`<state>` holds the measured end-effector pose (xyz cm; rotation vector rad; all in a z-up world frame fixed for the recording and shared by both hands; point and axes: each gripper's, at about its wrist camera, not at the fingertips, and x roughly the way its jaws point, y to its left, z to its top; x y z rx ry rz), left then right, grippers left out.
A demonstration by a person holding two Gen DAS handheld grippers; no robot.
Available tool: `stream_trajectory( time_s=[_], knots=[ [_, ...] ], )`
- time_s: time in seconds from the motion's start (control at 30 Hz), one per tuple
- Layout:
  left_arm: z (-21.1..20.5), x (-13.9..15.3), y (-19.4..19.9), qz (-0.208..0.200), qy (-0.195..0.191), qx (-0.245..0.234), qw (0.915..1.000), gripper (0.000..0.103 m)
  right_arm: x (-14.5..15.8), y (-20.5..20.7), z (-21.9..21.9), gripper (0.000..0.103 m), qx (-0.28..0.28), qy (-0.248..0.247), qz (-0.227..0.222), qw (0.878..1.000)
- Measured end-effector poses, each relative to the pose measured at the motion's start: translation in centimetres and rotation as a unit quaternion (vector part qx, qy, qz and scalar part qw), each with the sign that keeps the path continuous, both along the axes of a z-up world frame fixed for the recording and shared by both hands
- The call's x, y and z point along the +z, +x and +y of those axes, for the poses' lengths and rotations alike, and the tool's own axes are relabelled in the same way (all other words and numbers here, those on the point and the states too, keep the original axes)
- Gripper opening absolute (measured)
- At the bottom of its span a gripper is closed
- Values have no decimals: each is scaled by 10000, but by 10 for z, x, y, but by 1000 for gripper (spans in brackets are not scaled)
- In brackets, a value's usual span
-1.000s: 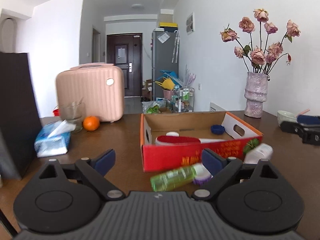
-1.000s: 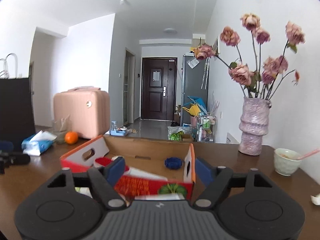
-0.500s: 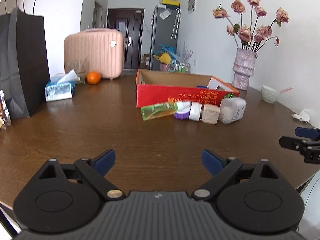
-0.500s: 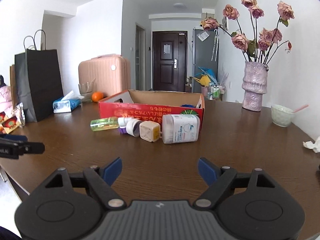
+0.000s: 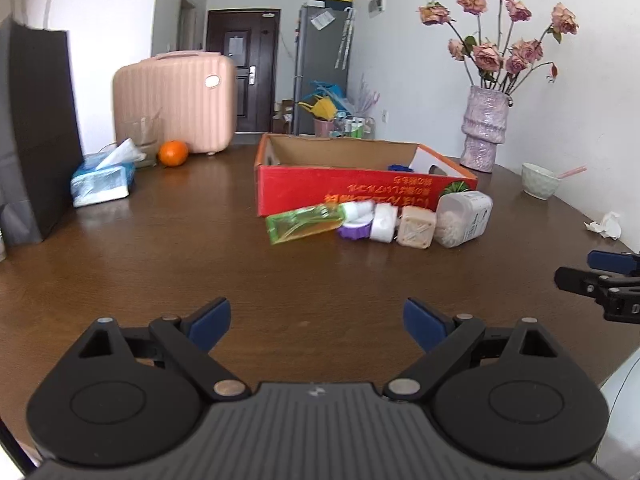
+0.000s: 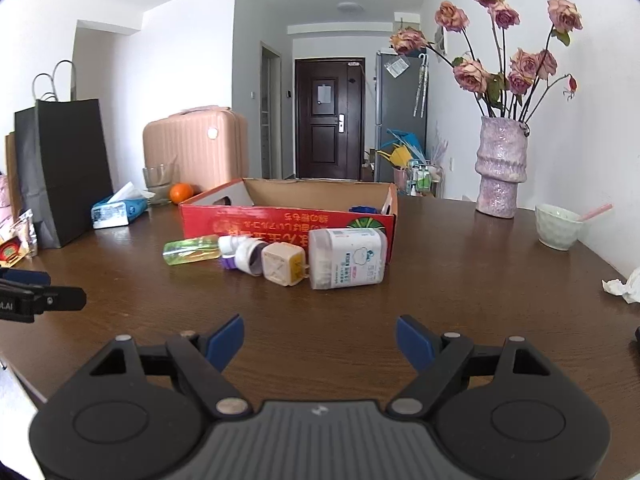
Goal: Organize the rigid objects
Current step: 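Grasp the white plastic bottle with the left gripper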
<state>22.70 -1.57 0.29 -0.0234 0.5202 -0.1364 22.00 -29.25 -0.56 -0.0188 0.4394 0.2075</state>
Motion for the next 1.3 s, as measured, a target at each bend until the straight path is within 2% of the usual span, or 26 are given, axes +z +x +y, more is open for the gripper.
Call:
stream_trajectory(
  time_s=[0.07,0.13,0.17,0.2,0.27,0.3,0.43,0.47,0.53,0.6,0.77,0.87,0.97,1.03,1.13,1.3],
  knots=[
    [-10,3,13,-10,-38,-87,10000,94,0,12,-5,82,-46,31,-19,10000],
    [-21,8,31,50,-269,-290,9992,94,2,28,-13,81,-86,151,-22,9998],
    [-28,10,41,47,-390,-450,9982,91,4,37,-18,81,-112,248,-13,9996],
    [-36,11,50,-3,-437,-594,9973,83,6,46,-24,80,-125,361,5,9993],
    [-54,14,70,-120,-384,-840,9957,74,11,70,-36,67,-154,607,91,9980],
    [-62,15,82,-98,-415,-928,9948,69,13,80,-40,65,-169,741,121,9970],
    [-91,12,129,205,-899,-1334,9868,63,16,129,-54,58,-102,1225,244,9921],
    [-98,10,140,285,-993,-1413,9846,58,15,141,-55,56,-84,1316,309,9908],
    [-112,6,159,434,-1158,-1479,9812,48,12,166,-57,47,-78,1476,463,9879],
    [-121,1,172,518,-1346,-1541,9775,40,7,183,-56,43,-43,1540,563,9865],
    [-132,-14,197,792,-1730,-1387,9719,36,-13,210,-67,31,-75,2055,941,9741],
    [-131,-19,199,781,-1991,-1175,9698,30,-17,206,-70,30,-65,2173,938,9716],
    [-132,-17,184,831,-1970,-1440,9662,29,-14,186,-74,31,-87,2017,925,9750],
    [-131,-17,168,804,-1925,-1547,9657,29,-18,164,-81,31,57,2115,904,9732],
    [-123,-21,132,715,-1742,-1631,9685,29,-23,123,-83,31,333,2237,1103,9678],
    [-92,-23,75,422,-1486,-1723,9728,30,-39,69,-56,31,661,2315,1345,9612]
  ],
)
